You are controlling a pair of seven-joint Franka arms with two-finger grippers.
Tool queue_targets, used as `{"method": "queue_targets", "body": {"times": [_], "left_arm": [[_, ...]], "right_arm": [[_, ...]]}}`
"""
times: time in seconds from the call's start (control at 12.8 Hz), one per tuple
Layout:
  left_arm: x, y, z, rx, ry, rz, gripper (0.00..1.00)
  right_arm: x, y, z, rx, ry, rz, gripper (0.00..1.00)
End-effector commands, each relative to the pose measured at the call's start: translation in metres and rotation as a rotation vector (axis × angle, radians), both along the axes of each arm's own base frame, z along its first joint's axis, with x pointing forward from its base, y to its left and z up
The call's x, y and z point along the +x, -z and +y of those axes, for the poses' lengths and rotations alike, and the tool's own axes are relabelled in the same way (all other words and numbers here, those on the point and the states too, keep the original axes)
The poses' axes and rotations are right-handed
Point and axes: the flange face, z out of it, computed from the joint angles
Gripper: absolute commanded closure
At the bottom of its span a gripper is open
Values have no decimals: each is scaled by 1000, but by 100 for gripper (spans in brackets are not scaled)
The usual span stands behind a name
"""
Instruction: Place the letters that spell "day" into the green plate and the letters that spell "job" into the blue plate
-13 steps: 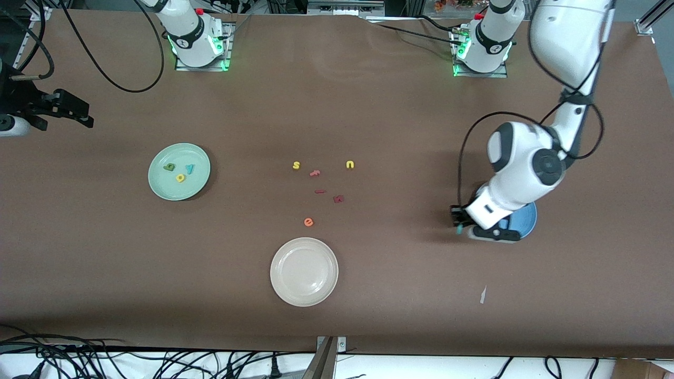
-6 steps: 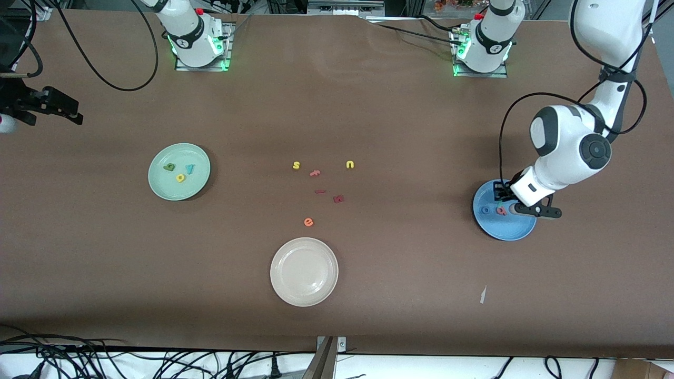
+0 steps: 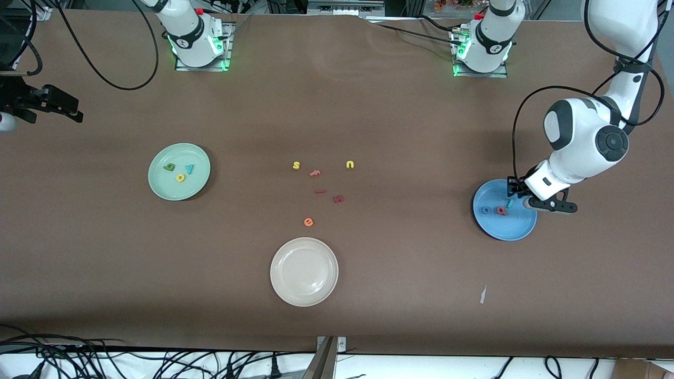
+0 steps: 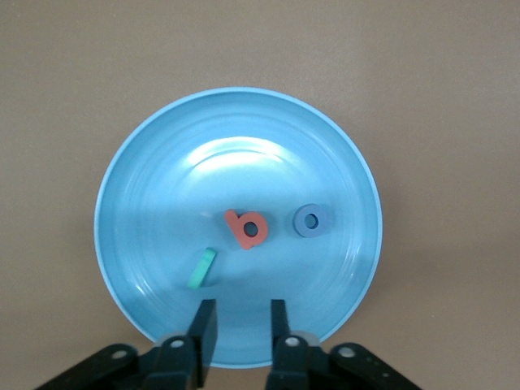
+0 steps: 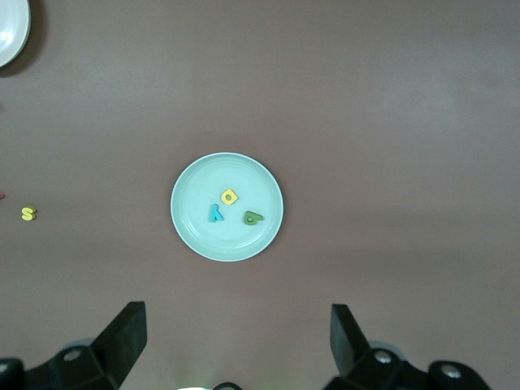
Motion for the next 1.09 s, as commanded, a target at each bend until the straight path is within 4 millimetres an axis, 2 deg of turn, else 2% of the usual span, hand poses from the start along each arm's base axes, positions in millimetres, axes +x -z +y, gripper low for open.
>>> {"method": "queue_targets", "body": {"times": [0.0, 0.16, 0.23, 0.39, 0.47, 0.7, 0.78, 1.01], "left_arm": [[-3, -17, 5, 13, 12, -20, 0], [-3, -22, 7, 15, 5, -36, 0], [-3, -32, 6, 14, 6, -53, 0], [-7, -76, 8, 13, 3, -116, 0], [-14, -88, 8, 12, 3, -133, 0], [-22, -163, -3, 6, 27, -234, 0], [-27, -189, -6, -1, 30, -220, 0], [-19, -276, -6, 3, 56, -158, 0]], "right_arm": [[-4, -2, 0, -6, 2, -8, 0], [-4, -3, 0, -7, 2, -10, 0], [-3, -2, -1, -6, 2, -8, 0], [-3, -2, -1, -8, 2, -8, 0], [-3, -4, 0, -10, 0, -11, 0], [-3, -4, 1, -10, -3, -13, 0], [-3, -4, 1, -10, -3, -13, 0], [-3, -4, 2, -10, -5, -13, 0]]}}
